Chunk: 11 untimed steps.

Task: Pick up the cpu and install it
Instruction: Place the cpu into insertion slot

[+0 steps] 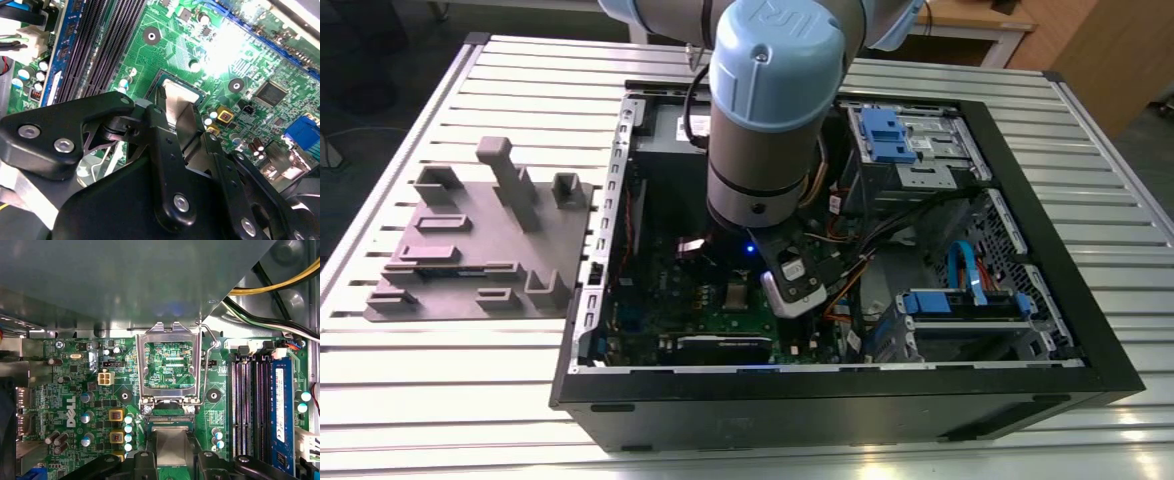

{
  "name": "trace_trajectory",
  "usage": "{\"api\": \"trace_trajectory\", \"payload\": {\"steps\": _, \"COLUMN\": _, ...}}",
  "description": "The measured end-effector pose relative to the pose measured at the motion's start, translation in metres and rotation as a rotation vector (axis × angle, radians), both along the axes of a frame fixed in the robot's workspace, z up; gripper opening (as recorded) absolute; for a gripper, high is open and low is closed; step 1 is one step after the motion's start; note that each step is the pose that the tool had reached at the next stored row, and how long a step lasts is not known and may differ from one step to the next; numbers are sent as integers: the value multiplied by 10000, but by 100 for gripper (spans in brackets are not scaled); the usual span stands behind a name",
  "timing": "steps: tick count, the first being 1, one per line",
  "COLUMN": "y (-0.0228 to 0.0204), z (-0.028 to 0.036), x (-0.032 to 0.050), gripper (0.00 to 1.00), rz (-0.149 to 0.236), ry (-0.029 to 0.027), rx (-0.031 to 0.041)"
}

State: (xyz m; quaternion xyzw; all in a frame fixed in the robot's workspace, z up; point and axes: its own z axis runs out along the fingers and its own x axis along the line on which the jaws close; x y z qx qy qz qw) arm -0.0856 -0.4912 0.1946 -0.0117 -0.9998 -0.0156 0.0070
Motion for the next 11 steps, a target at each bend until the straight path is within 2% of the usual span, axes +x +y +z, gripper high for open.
{"api": "trace_trajectory", "payload": {"steps": 11, "y": 1, "z": 48, "x": 0, "gripper": 35, "rz": 1, "ry": -2, "rx": 3}}
